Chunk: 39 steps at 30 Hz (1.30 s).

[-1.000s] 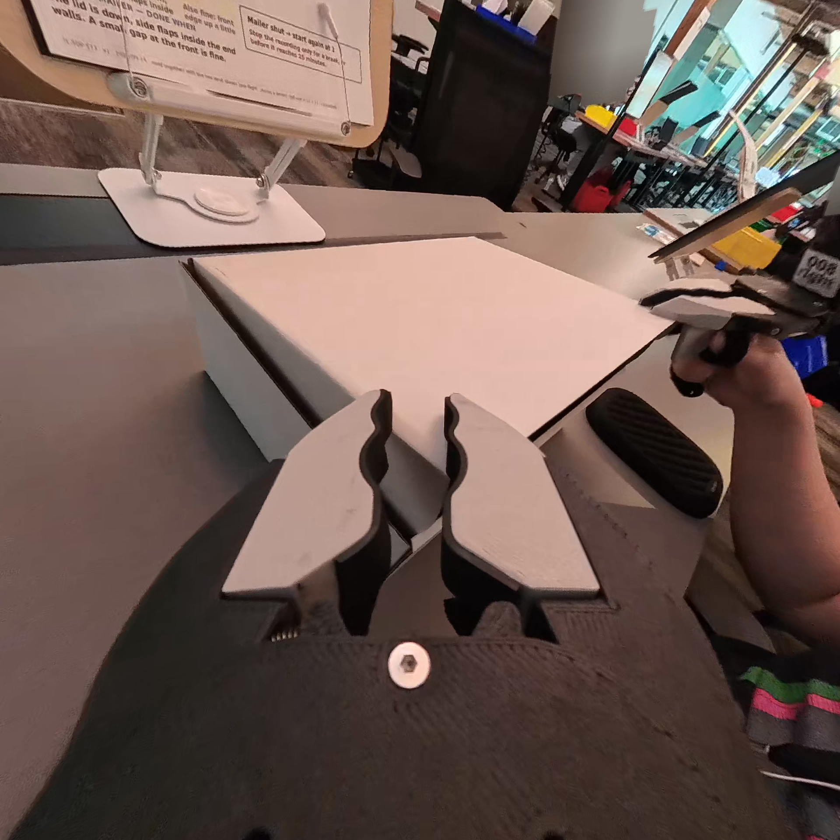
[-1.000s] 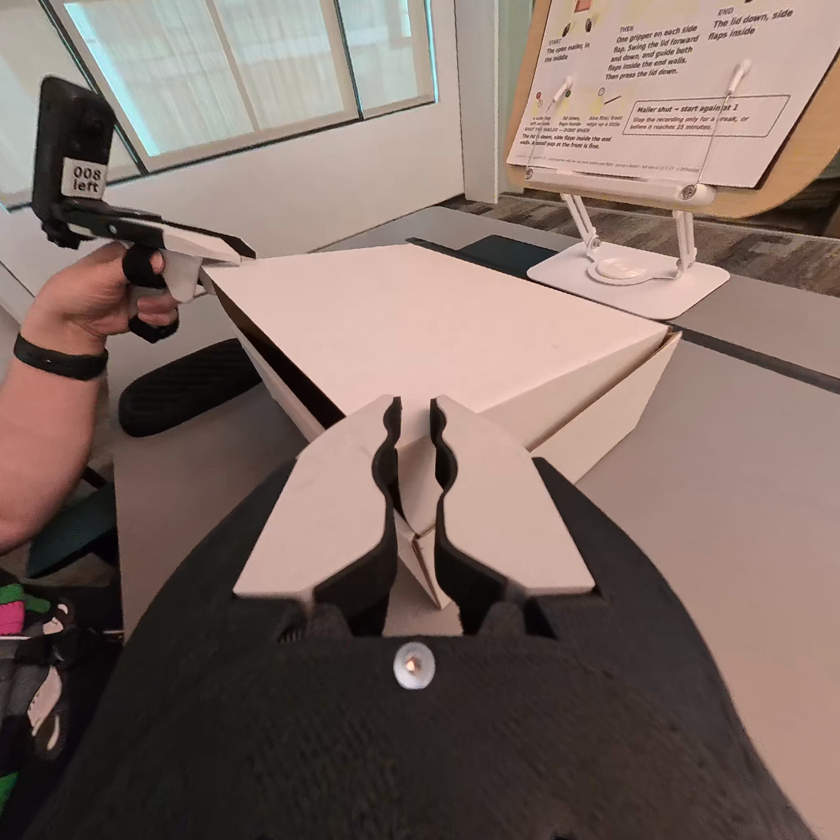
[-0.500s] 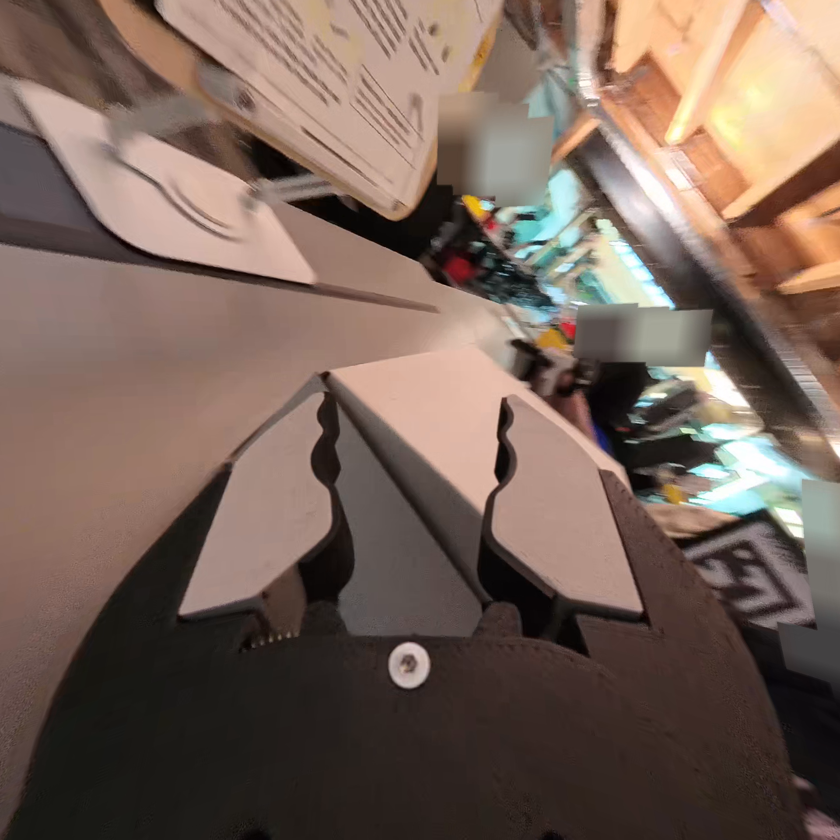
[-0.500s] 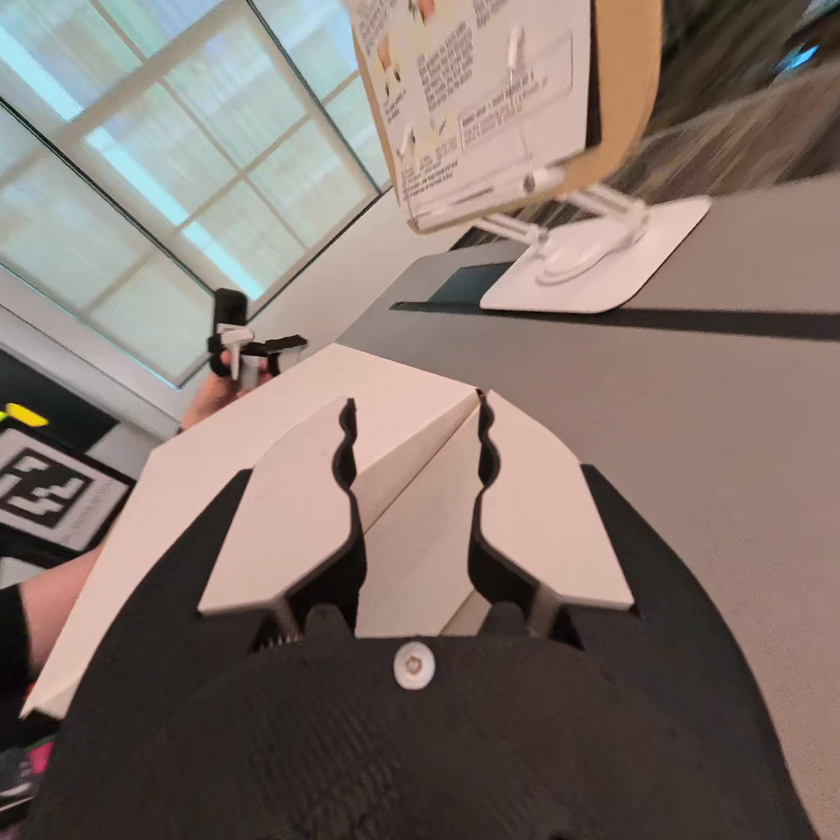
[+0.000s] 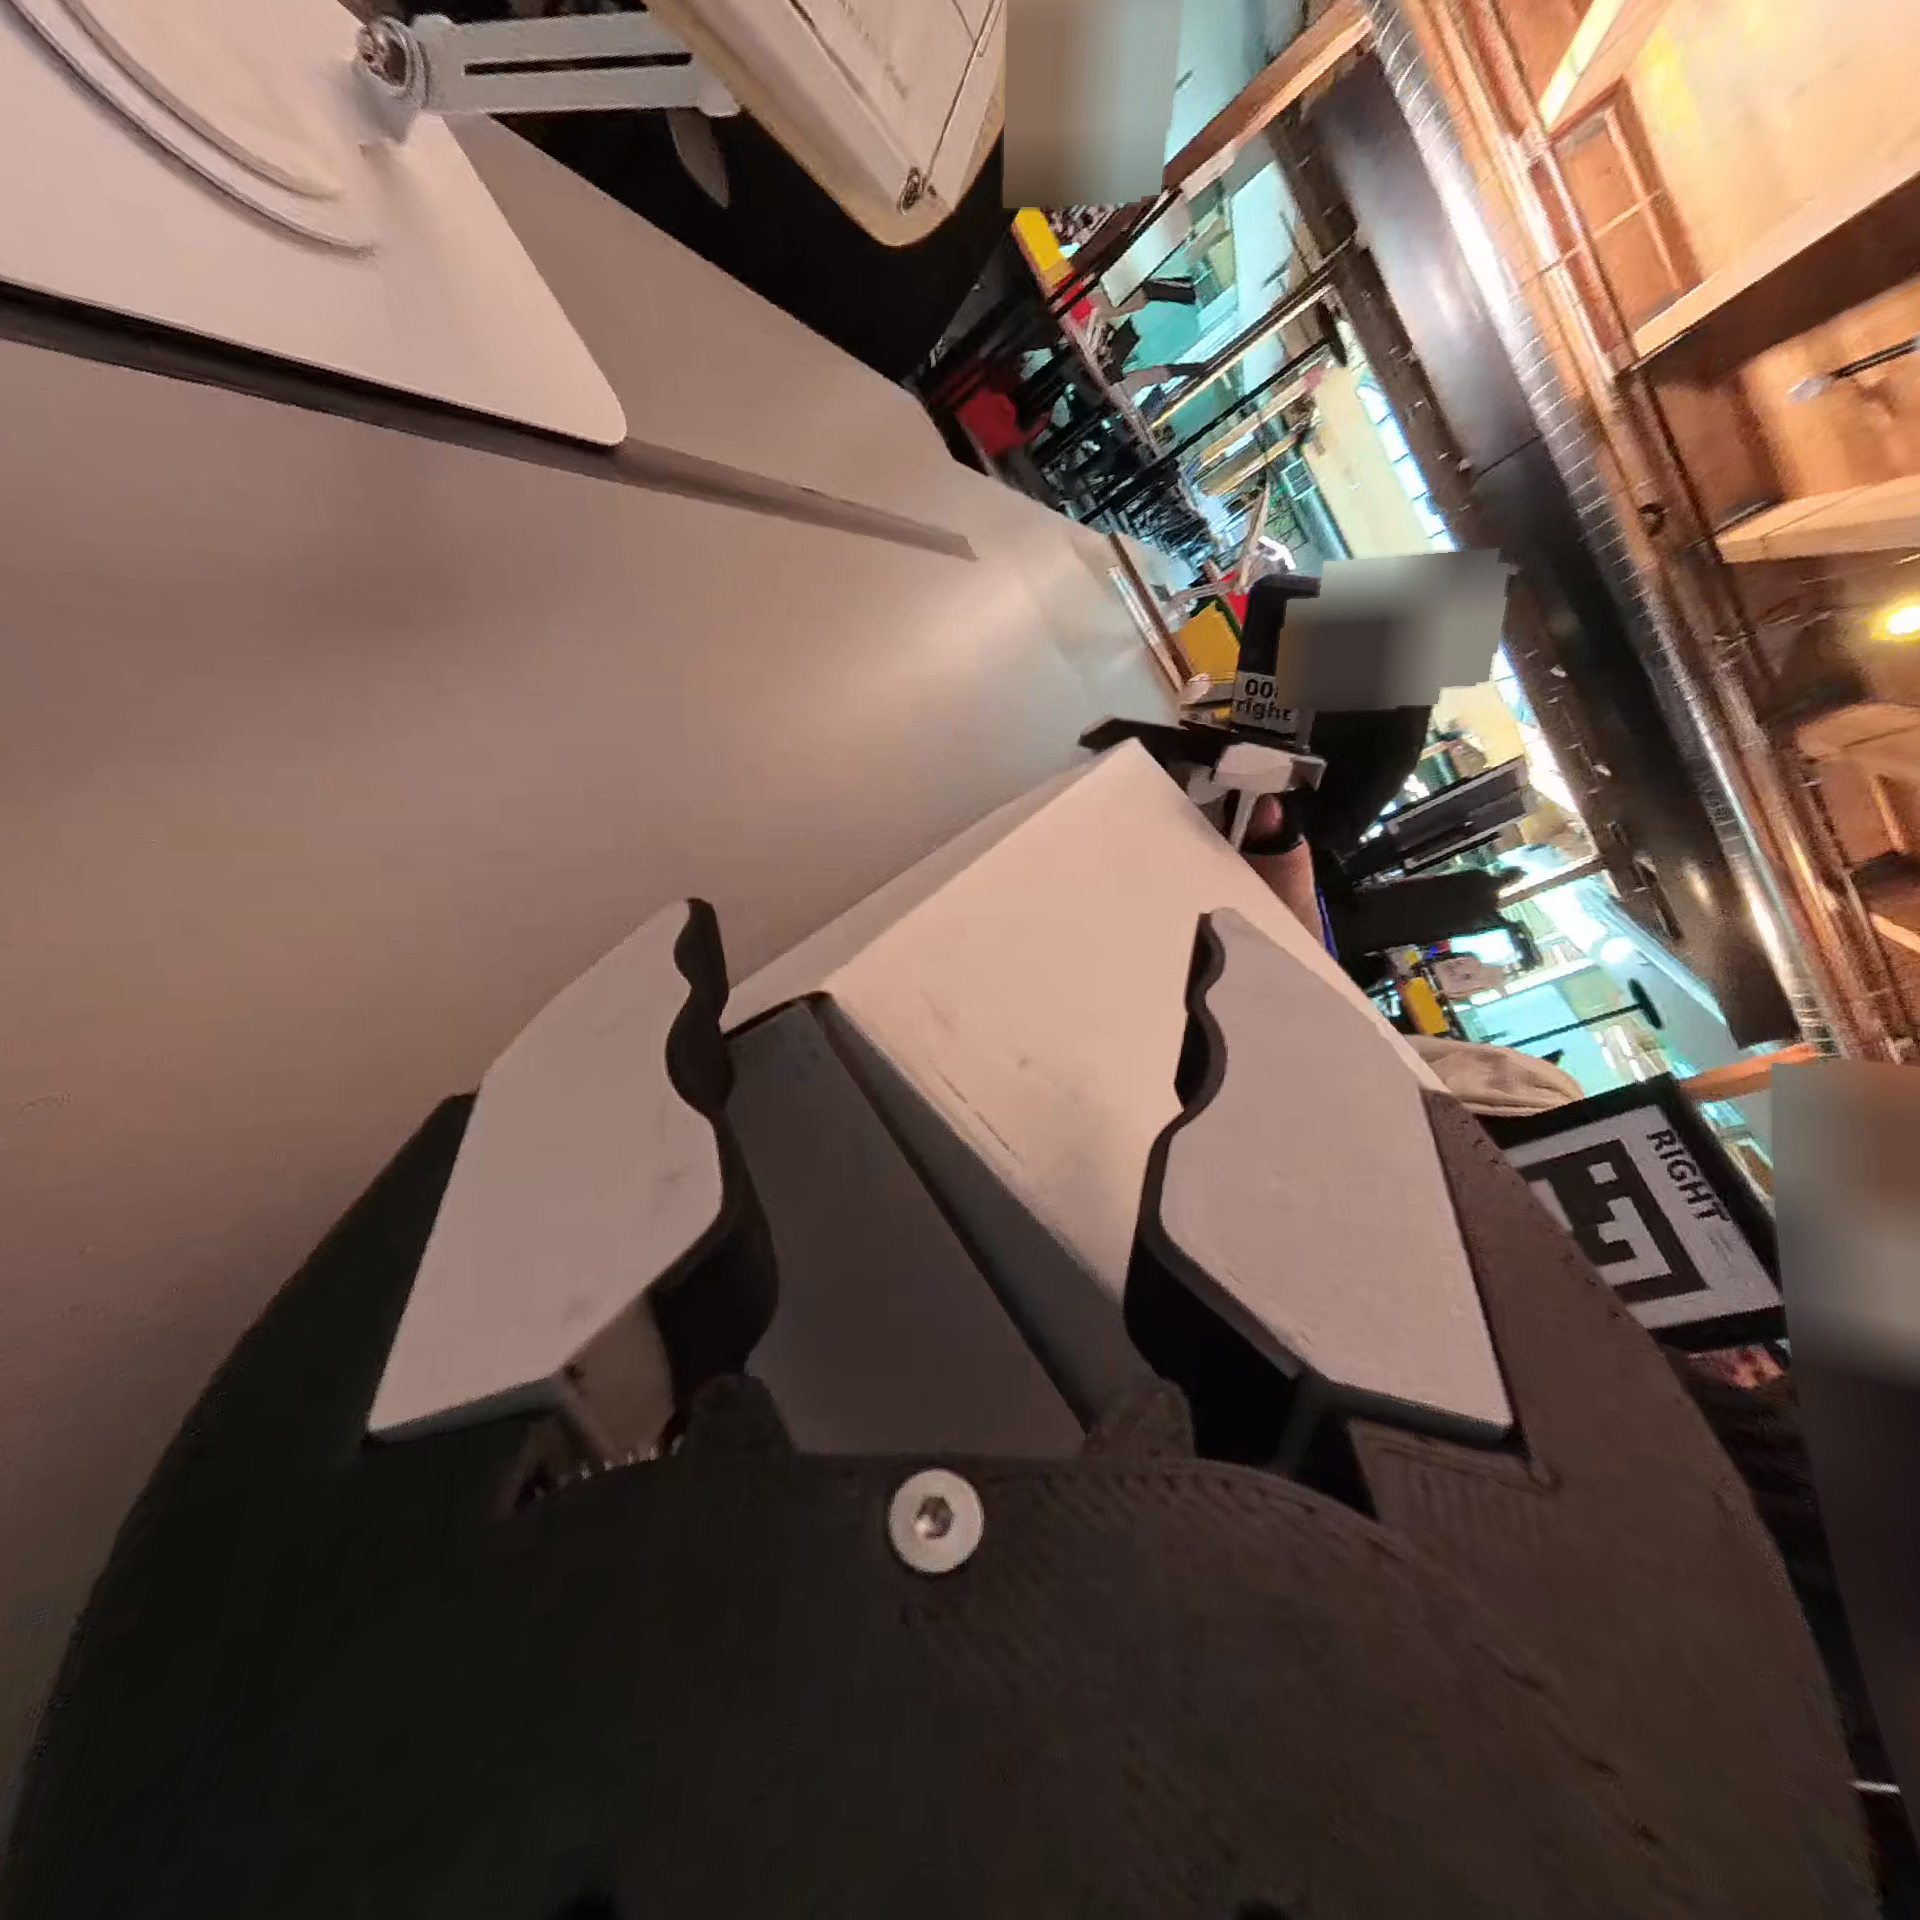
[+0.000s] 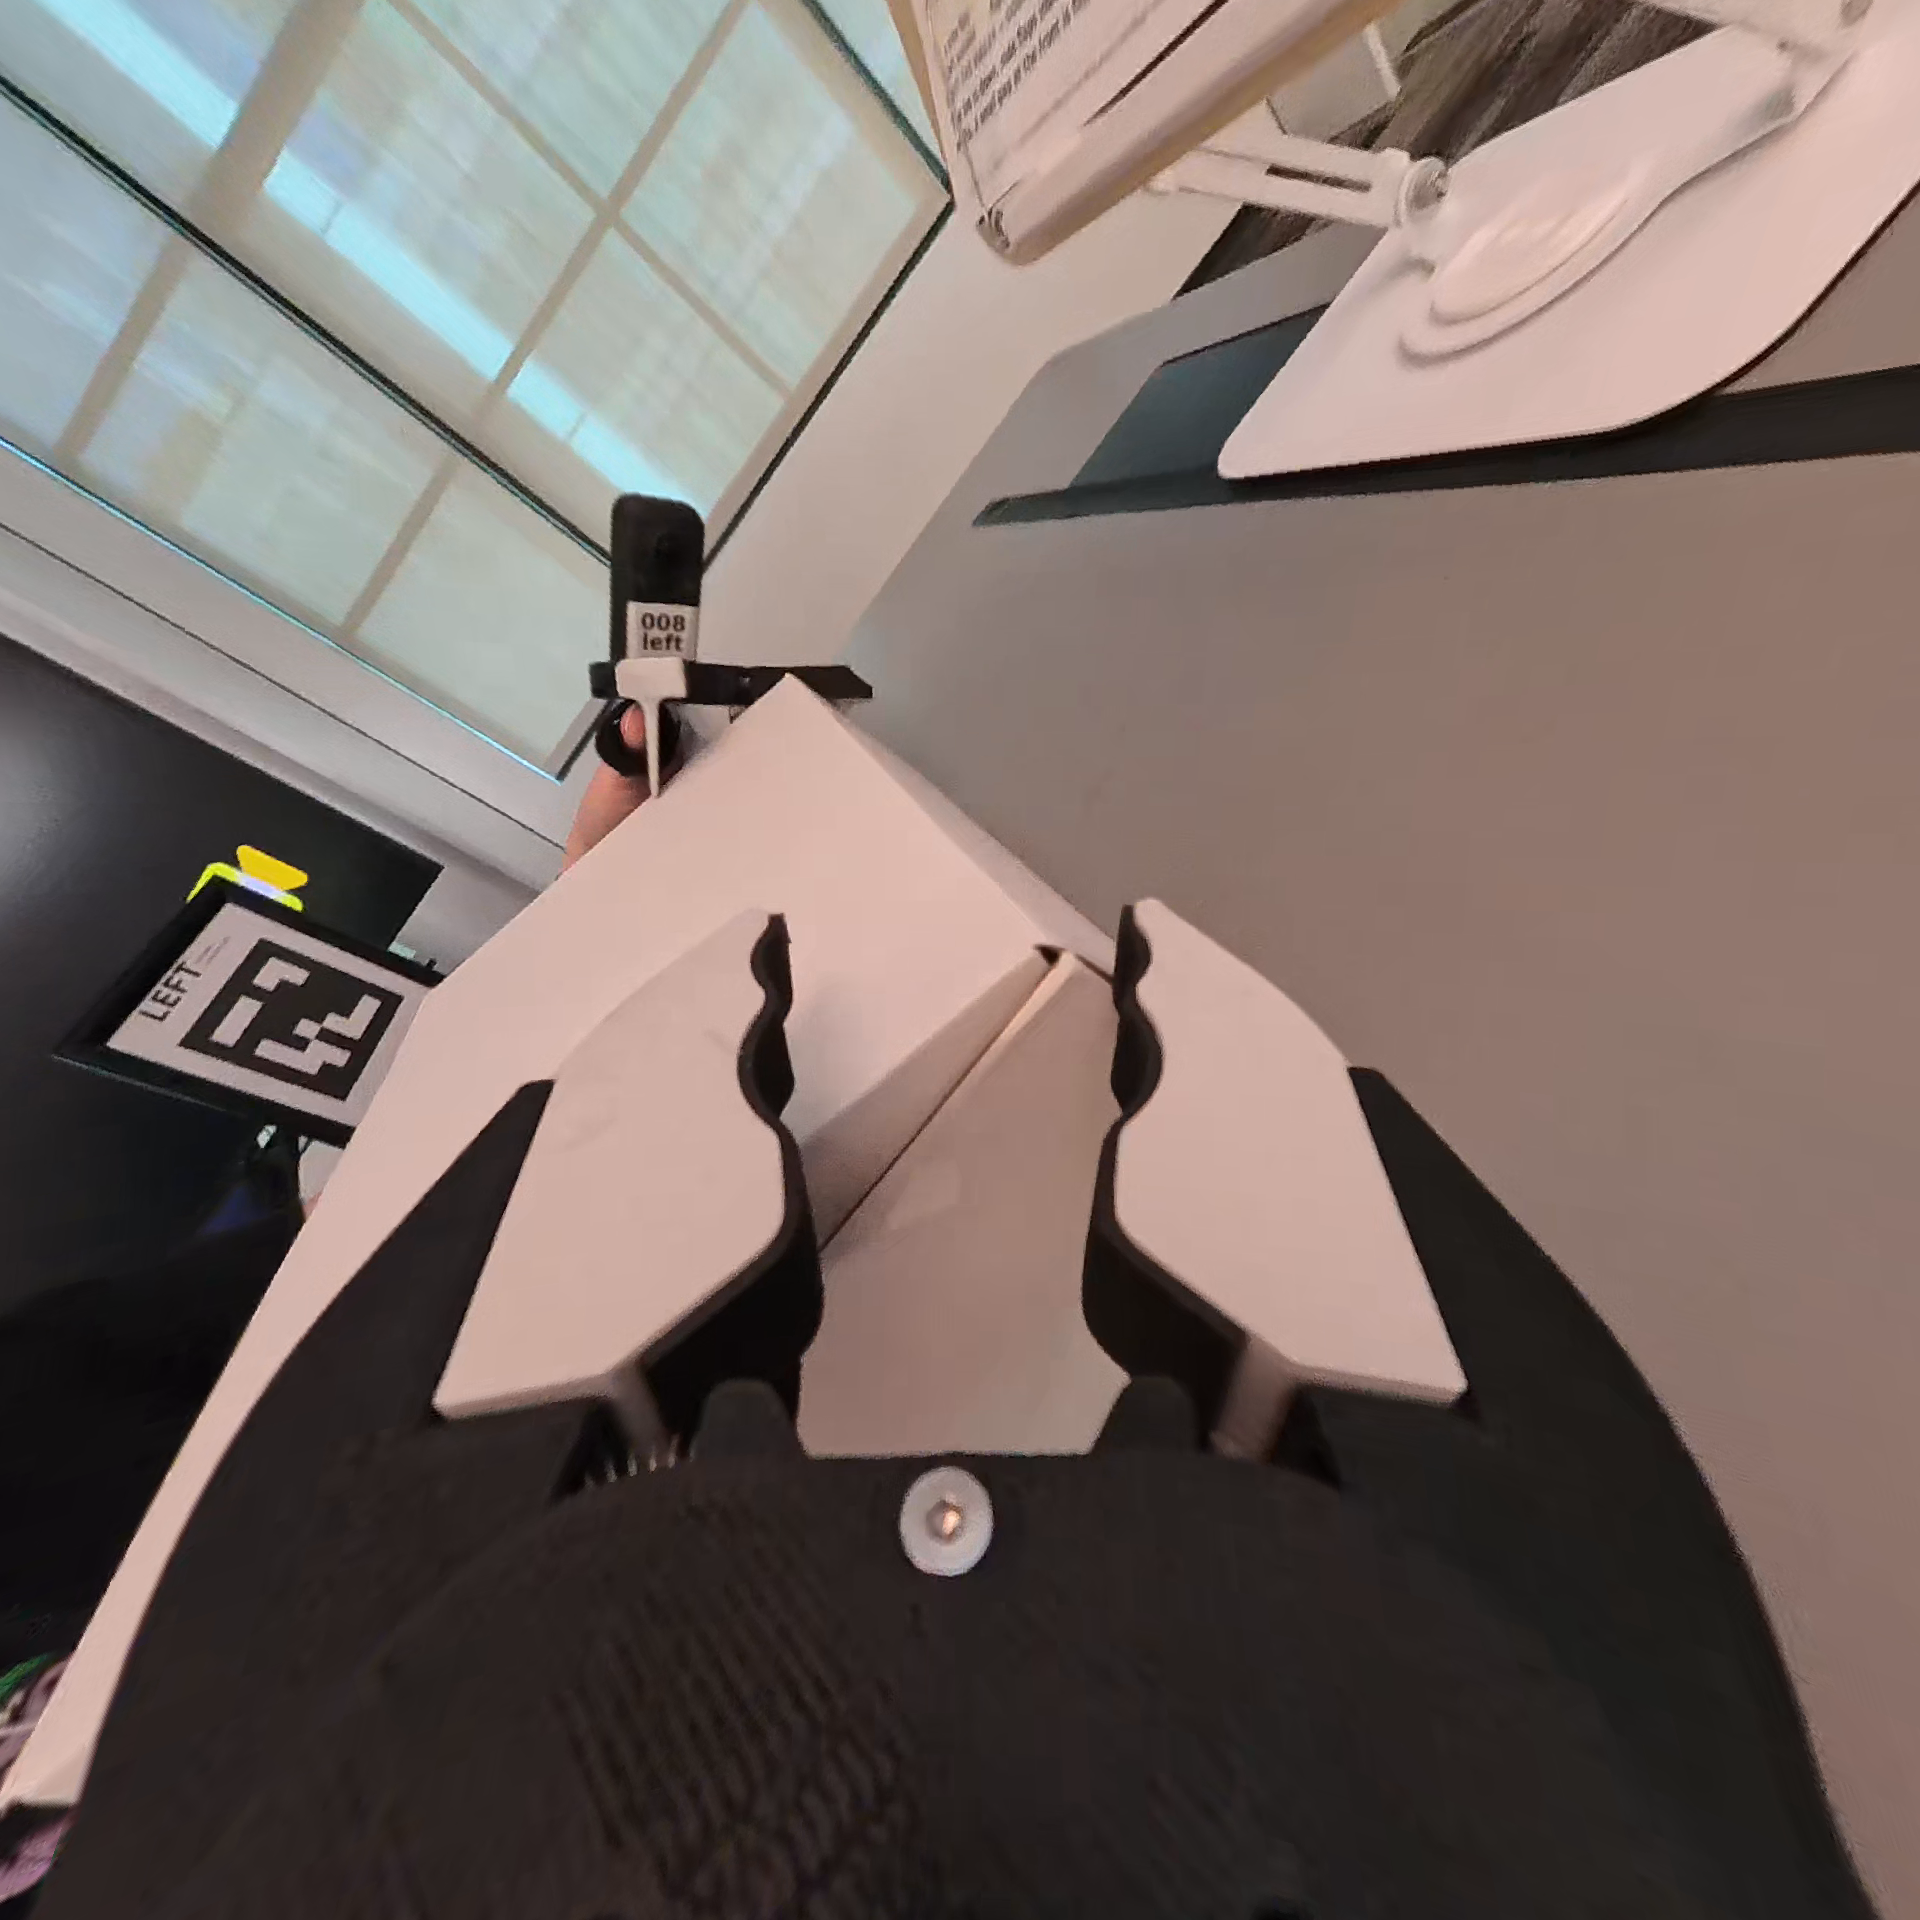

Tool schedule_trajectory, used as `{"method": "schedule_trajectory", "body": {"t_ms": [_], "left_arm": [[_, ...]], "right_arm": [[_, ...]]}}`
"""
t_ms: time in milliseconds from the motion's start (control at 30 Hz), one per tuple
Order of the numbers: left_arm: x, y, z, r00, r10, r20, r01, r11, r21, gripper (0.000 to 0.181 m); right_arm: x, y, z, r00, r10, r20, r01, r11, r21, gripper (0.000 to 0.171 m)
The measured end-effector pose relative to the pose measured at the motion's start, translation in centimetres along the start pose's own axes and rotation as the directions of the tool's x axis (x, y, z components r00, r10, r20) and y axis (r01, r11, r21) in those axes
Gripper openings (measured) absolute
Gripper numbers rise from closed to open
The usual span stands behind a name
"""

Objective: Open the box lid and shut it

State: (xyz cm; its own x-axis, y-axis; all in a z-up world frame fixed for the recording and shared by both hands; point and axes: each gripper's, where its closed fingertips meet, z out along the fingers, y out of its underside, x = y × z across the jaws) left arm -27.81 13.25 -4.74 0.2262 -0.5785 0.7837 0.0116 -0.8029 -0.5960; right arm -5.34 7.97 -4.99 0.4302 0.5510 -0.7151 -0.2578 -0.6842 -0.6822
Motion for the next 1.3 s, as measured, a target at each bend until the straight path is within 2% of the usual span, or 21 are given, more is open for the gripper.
{"method": "schedule_trajectory", "body": {"t_ms": [100, 167, 267, 300, 367, 400, 467, 500, 567, 633, 800, 933, 1100, 1200, 1233, 1300], "left_arm": [[0.4, -0.1, -0.7, 0.998, -0.05, -0.036, 0.051, 0.998, 0.024, 0.078], [0.6, 0.1, -2.0, 0.995, -0.08, -0.055, 0.082, 0.996, 0.031, 0.075], [0.6, 0.0, -4.2, 0.998, -0.066, -0.015, 0.066, 0.996, 0.057, 0.076], [0.8, -0.1, -4.7, 0.998, -0.057, -0.014, 0.058, 0.996, 0.069, 0.076], [1.2, 0.0, -5.1, 0.998, -0.049, -0.025, 0.051, 0.997, 0.064, 0.071], [1.4, 0.0, -5.2, 0.999, -0.033, -0.029, 0.034, 0.998, 0.061, 0.062], [1.8, -0.3, -5.8, 0.998, 0.038, -0.044, -0.034, 0.997, 0.07, 0.024], [1.8, -0.7, -6.3, 0.995, 0.091, -0.031, -0.088, 0.992, 0.095, 0.001], [0.4, -1.4, -7.3, 0.972, 0.212, 0.1, -0.224, 0.967, 0.122, 0.0], [-1.6, -0.8, -7.7, 0.917, 0.322, 0.235, -0.339, 0.94, 0.036, 0.0], [-2.4, 1.3, -5.1, 0.909, 0.348, 0.231, -0.335, 0.938, -0.093, 0.0], [-2.4, 1.1, -4.6, 0.897, 0.35, 0.27, -0.34, 0.937, -0.085, 0.0], [-2.8, 0.8, -4.7, 0.925, 0.285, 0.251, -0.283, 0.958, -0.042, 0.0], [-2.2, -0.5, -5.7, 0.971, 0.15, 0.188, -0.168, 0.983, 0.08, 0.0], [-1.9, -1.0, -6.2, 0.983, 0.095, 0.159, -0.116, 0.985, 0.125, 0.002], [-1.4, -1.1, -6.8, 0.995, 0.001, 0.103, -0.017, 0.989, 0.15, 0.031]], "right_arm": [[-0.3, -0.5, -0.6, 1.0, 0.003, -0.008, -0.003, 0.999, 0.034, 0.06], [0.1, -0.8, -1.7, 0.997, -0.014, -0.077, 0.019, 0.998, 0.06, 0.062], [-0.4, -0.6, -3.4, 0.99, -0.032, -0.139, 0.042, 0.997, 0.067, 0.062], [-1.1, -0.4, -3.6, 0.993, -0.029, -0.116, 0.036, 0.998, 0.056, 0.06], [-1.8, -0.2, -3.6, 0.996, -0.026, -0.088, 0.03, 0.999, 0.035, 0.042], [-1.9, -0.2, -3.6, 0.996, -0.041, -0.081, 0.044, 0.999, 0.03, 0.03], [-1.8, -0.3, -3.7, 0.988, -0.136, -0.078, 0.139, 0.99, 0.025, 0.001], [-1.1, -0.4, -3.9, 0.972, -0.205, -0.116, 0.209, 0.978, 0.023, 0.0], [0.9, -0.2, -4.4, 0.909, -0.343, -0.236, 0.347, 0.937, -0.027, 0.0], [1.5, 0.7, -4.1, 0.873, -0.423, -0.242, 0.414, 0.906, -0.09, 0.0], [1.3, 1.6, -2.2, 0.855, -0.455, -0.25, 0.425, 0.89, -0.166, 0.0], [1.5, 1.3, -2.1, 0.841, -0.456, -0.291, 0.424, 0.89, -0.167, 0.0], [1.7, 1.1, -2.2, 0.873, -0.408, -0.266, 0.387, 0.913, -0.128, 0.0], [2.2, -0.3, -3.3, 0.915, -0.279, -0.292, 0.288, 0.958, -0.015, 0.001], [2.2, -1.0, -3.7, 0.938, -0.198, -0.283, 0.224, 0.973, 0.06, 0.014], [1.1, -1.7, -4.0, 0.984, -0.038, -0.173, 0.064, 0.987, 0.15, 0.038]]}}
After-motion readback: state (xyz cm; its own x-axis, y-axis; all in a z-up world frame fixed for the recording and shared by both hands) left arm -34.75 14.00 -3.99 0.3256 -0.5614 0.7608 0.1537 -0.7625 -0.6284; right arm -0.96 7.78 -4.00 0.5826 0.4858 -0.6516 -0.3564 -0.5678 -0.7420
